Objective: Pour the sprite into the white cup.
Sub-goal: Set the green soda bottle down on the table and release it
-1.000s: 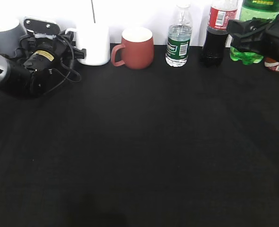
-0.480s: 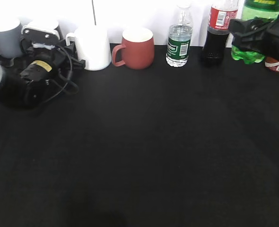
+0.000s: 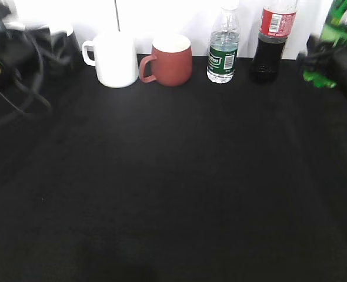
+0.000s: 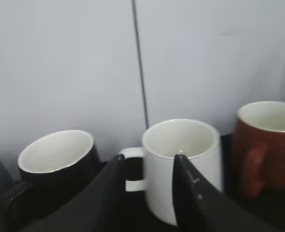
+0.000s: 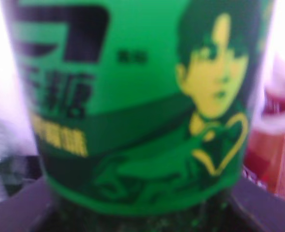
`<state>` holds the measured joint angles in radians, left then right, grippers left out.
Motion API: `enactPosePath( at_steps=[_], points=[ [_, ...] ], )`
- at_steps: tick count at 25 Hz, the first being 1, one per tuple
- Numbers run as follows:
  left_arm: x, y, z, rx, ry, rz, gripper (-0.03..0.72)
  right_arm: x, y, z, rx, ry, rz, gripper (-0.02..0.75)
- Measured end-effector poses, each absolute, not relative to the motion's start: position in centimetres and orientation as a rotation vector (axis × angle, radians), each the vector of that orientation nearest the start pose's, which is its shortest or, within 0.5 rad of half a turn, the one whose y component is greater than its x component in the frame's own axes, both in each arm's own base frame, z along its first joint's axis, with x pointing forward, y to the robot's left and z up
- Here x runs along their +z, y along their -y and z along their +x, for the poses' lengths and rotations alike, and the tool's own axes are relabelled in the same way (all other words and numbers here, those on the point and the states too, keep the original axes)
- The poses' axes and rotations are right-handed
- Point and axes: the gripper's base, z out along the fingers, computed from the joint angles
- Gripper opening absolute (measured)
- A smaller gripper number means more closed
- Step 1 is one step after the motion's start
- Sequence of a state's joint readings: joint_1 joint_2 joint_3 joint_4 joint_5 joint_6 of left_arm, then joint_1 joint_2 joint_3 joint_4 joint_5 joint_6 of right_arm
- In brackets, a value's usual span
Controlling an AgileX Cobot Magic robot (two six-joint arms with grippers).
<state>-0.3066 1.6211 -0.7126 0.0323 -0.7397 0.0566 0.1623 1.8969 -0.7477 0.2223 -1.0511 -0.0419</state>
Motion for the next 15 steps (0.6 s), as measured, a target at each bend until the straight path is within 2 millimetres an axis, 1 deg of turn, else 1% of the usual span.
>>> enactPosePath(
  at_steps=[2, 3, 5, 8, 10, 11, 14, 15],
  points=[
    [24.9, 10.5, 29.9, -0.205, -1.646, 0.356, 0.26, 14.9, -3.2, 37.4, -0.003, -1.604, 0.102, 0.428],
    [25.3, 10.5, 29.5, -0.206, -1.672, 0.366, 0.26, 14.3, -3.0, 38.3, -0.01, -1.606, 0.107, 0.428],
    [25.3, 10.4, 29.1, -0.201, -1.718, 0.375, 0.26, 13.1, -2.8, 39.9, -0.017, -1.608, 0.107, 0.428],
    [25.2, 10.4, 29.1, -0.2, -1.736, 0.378, 0.26, 11.6, -3.1, 42.4, -0.007, -1.614, 0.093, 0.428],
    [25.2, 10.4, 29.1, -0.199, -1.737, 0.378, 0.26, 10.6, -3.3, 43.5, -0.003, -1.632, 0.09, 0.428],
    [25.2, 10.4, 29.1, -0.199, -1.737, 0.378, 0.26, 10.2, -3.3, 43.5, -0.003, -1.652, 0.089, 0.435],
    [25.1, 10.3, 29.1, -0.199, -1.739, 0.378, 0.26, 10.2, -3.3, 43.6, -0.002, -1.656, 0.089, 0.607],
    [25.1, 10.3, 29.1, -0.199, -1.739, 0.378, 0.26, 10.1, -3.3, 43.6, -0.007, -1.662, 0.083, 0.633]
  ],
)
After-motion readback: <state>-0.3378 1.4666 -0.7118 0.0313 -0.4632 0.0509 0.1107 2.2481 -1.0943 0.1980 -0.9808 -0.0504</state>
